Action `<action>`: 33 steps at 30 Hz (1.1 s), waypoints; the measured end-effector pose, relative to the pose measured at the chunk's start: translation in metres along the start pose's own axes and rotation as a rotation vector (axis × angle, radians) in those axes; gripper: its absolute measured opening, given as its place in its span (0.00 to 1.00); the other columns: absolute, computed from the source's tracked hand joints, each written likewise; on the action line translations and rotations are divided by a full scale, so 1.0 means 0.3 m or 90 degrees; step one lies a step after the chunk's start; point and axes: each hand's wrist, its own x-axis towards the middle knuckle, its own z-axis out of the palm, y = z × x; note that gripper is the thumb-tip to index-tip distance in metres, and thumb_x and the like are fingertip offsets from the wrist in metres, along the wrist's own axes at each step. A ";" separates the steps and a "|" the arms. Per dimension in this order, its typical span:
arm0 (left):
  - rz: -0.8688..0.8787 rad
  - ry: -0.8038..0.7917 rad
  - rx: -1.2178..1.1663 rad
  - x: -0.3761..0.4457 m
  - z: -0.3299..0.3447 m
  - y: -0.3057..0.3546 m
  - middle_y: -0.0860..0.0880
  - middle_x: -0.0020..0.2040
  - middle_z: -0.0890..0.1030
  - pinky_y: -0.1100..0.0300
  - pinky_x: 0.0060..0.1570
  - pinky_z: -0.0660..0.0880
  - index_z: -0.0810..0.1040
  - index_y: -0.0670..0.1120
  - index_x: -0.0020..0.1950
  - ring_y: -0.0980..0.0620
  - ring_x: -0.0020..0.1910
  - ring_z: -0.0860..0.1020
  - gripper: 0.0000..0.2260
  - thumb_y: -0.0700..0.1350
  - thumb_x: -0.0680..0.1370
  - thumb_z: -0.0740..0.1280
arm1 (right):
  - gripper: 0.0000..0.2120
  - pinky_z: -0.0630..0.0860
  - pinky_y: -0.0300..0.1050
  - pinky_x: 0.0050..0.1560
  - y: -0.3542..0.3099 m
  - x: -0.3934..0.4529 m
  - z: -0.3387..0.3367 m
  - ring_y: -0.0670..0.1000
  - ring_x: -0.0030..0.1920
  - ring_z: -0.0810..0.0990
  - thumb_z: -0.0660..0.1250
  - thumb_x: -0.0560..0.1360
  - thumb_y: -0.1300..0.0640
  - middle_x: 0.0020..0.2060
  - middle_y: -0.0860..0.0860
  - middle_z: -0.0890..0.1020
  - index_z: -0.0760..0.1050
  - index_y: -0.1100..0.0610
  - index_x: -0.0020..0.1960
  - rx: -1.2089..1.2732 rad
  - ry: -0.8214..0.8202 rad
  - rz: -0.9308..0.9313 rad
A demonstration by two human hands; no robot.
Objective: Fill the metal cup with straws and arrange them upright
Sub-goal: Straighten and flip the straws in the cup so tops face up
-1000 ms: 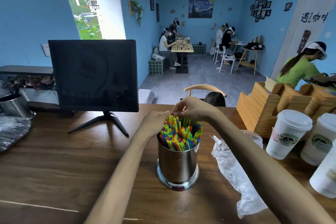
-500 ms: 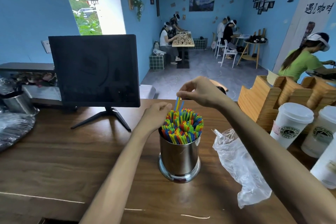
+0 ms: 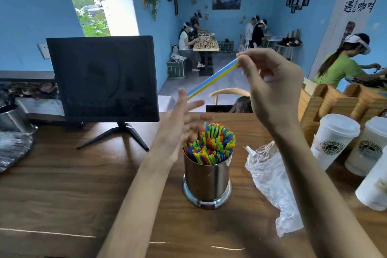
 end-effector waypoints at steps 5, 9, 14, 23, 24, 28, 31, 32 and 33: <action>0.126 0.095 -0.217 0.025 0.018 0.030 0.48 0.48 0.86 0.65 0.36 0.78 0.80 0.44 0.61 0.54 0.42 0.83 0.13 0.50 0.83 0.64 | 0.07 0.80 0.53 0.44 0.068 -0.164 0.030 0.46 0.38 0.82 0.70 0.80 0.57 0.38 0.45 0.86 0.81 0.46 0.46 0.088 -0.006 0.158; 0.207 0.140 -0.148 0.053 0.015 0.038 0.48 0.49 0.86 0.59 0.47 0.80 0.82 0.42 0.58 0.52 0.46 0.84 0.09 0.45 0.82 0.66 | 0.05 0.81 0.50 0.48 0.136 -0.259 0.038 0.44 0.41 0.83 0.71 0.78 0.55 0.38 0.44 0.86 0.84 0.51 0.44 0.065 -0.188 0.274; 0.322 0.149 0.061 0.072 0.034 0.042 0.45 0.47 0.87 0.51 0.44 0.84 0.73 0.46 0.71 0.47 0.42 0.87 0.20 0.40 0.80 0.70 | 0.08 0.77 0.52 0.53 0.151 -0.274 0.049 0.44 0.46 0.81 0.72 0.77 0.49 0.40 0.42 0.84 0.79 0.43 0.40 -0.071 -0.403 0.283; 0.389 0.044 0.192 0.101 0.002 0.116 0.44 0.50 0.83 0.51 0.43 0.85 0.65 0.61 0.75 0.47 0.40 0.87 0.31 0.39 0.79 0.72 | 0.05 0.60 0.49 0.57 0.136 -0.230 0.090 0.44 0.52 0.76 0.66 0.80 0.42 0.46 0.38 0.81 0.76 0.42 0.50 -0.171 -0.488 0.209; 0.400 0.045 0.202 0.105 0.001 0.119 0.45 0.50 0.83 0.50 0.43 0.85 0.65 0.60 0.75 0.46 0.41 0.87 0.31 0.37 0.79 0.72 | 0.06 0.59 0.49 0.54 0.135 -0.228 0.096 0.44 0.51 0.75 0.66 0.80 0.41 0.45 0.38 0.81 0.75 0.42 0.49 -0.174 -0.485 0.204; 0.457 0.050 0.257 0.126 0.003 0.127 0.44 0.59 0.81 0.57 0.42 0.84 0.59 0.62 0.79 0.48 0.44 0.86 0.37 0.36 0.78 0.71 | 0.09 0.58 0.50 0.51 0.151 -0.220 0.111 0.45 0.53 0.76 0.66 0.79 0.39 0.44 0.39 0.81 0.75 0.43 0.46 -0.184 -0.460 0.183; 0.456 0.038 0.295 0.131 0.007 0.118 0.49 0.49 0.83 0.56 0.45 0.84 0.64 0.60 0.78 0.48 0.45 0.86 0.34 0.38 0.78 0.72 | 0.09 0.58 0.50 0.53 0.167 -0.217 0.113 0.48 0.57 0.74 0.66 0.78 0.39 0.47 0.39 0.81 0.76 0.43 0.47 -0.221 -0.472 0.176; 0.453 0.038 0.303 0.131 0.006 0.111 0.49 0.48 0.84 0.55 0.45 0.84 0.66 0.59 0.77 0.49 0.46 0.85 0.33 0.38 0.77 0.73 | 0.09 0.58 0.50 0.54 0.172 -0.218 0.112 0.48 0.58 0.73 0.66 0.78 0.39 0.49 0.40 0.81 0.77 0.43 0.48 -0.234 -0.478 0.176; 0.450 0.041 0.310 0.133 0.005 0.104 0.50 0.48 0.85 0.54 0.46 0.84 0.67 0.59 0.76 0.51 0.46 0.85 0.32 0.39 0.77 0.74 | 0.09 0.59 0.50 0.55 0.177 -0.218 0.109 0.48 0.58 0.72 0.67 0.78 0.39 0.50 0.41 0.81 0.79 0.43 0.49 -0.237 -0.484 0.178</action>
